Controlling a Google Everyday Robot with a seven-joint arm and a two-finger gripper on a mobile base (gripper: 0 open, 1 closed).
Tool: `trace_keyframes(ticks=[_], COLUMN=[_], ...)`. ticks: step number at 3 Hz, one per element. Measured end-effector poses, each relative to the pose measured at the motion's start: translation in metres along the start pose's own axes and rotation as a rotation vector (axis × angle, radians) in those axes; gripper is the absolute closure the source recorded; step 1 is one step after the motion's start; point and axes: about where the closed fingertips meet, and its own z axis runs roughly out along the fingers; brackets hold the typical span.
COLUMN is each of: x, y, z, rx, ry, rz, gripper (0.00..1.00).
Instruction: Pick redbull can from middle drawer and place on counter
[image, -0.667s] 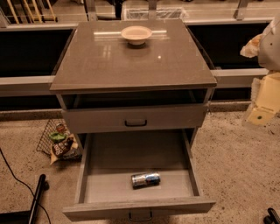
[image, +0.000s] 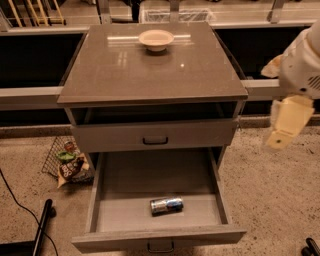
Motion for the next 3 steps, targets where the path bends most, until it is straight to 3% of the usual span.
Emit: trace_keyframes(ticks=[2,3], x=[-0.012,-0.015], y=[0.008,0.022], z=[0.093,0.139], rx=[-0.113,-0.138], ry=[-0.047,-0.038], rz=[0.0,0.014], gripper=[0.0,0.0])
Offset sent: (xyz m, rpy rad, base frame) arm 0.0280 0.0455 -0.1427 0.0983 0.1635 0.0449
